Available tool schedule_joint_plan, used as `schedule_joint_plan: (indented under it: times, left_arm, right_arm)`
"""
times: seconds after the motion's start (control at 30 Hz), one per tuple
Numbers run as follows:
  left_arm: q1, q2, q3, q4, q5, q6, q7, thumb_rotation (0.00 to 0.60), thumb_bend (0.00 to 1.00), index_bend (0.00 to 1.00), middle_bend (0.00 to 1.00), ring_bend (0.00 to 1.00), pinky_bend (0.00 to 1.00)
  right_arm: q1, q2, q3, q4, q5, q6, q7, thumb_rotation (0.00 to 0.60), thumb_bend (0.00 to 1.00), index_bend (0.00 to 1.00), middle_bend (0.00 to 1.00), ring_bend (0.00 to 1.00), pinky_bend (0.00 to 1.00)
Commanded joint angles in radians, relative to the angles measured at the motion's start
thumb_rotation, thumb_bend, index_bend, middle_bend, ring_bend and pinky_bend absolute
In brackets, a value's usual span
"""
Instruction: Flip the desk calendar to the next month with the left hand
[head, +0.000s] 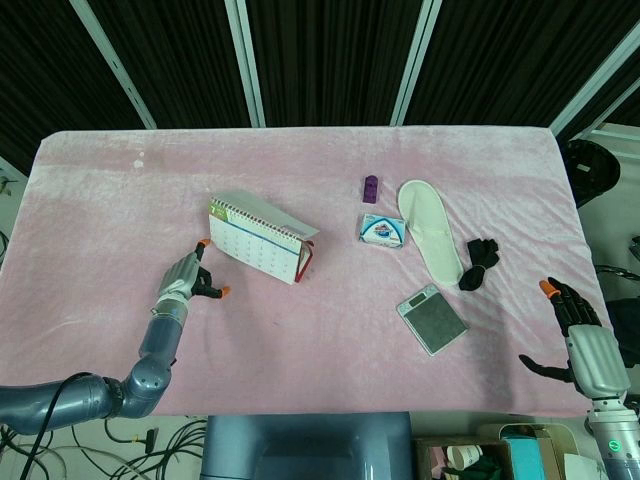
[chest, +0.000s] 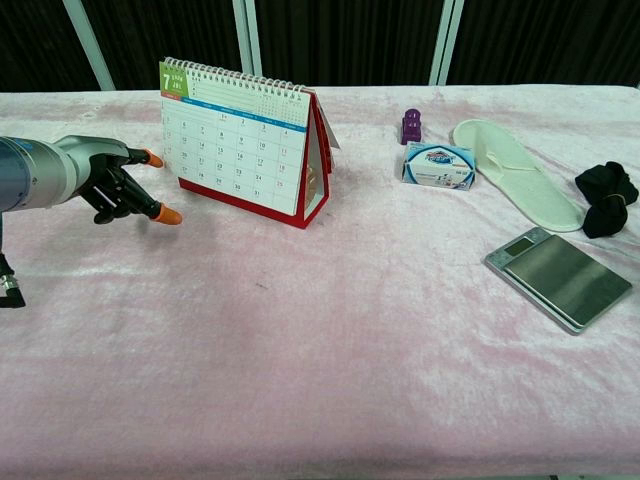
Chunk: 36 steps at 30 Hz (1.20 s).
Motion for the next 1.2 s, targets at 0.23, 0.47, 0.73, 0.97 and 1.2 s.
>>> schedule_joint_plan:
  times: [0.23, 0.47, 0.73, 0.97, 1.2]
  left_arm:
    - [0.000, 0.002, 0.004, -0.008, 0.004, 0.001, -0.003, 0.600, 0.24, 0.00, 0.81, 0.77, 0.82]
    - [0.002, 0.006, 0.007, -0.017, 0.006, 0.006, -0.007, 0.600, 0.24, 0.00, 0.81, 0.77, 0.82]
    - [-0.002, 0.005, 0.007, -0.016, 0.005, 0.005, -0.007, 0.600, 0.24, 0.00, 0.81, 0.77, 0.82]
    - [-0.005, 0.004, 0.010, -0.010, 0.000, 0.003, -0.006, 0.600, 0.24, 0.00, 0.81, 0.77, 0.82]
    - [-0.008, 0.001, 0.014, -0.010, 0.001, 0.003, -0.005, 0.600, 0.24, 0.00, 0.81, 0.77, 0.82]
  right_arm:
    - [0.000, 0.000, -0.001, 0.000, -0.001, 0.000, 0.001, 0.600, 0.03, 0.00, 0.00, 0.00, 0.09]
    - [-0.001, 0.001, -0.002, 0.000, -0.004, 0.002, 0.002, 0.600, 0.03, 0.00, 0.00, 0.00, 0.09]
    - [-0.002, 0.001, -0.001, -0.001, -0.003, 0.003, 0.000, 0.600, 0.03, 0.00, 0.00, 0.00, 0.09]
    - [-0.002, 0.000, -0.001, -0.001, -0.002, 0.002, -0.001, 0.600, 0.03, 0.00, 0.00, 0.00, 0.09]
    - [-0.002, 0.001, -0.001, -0.001, -0.002, 0.001, 0.001, 0.600, 0.03, 0.00, 0.00, 0.00, 0.09]
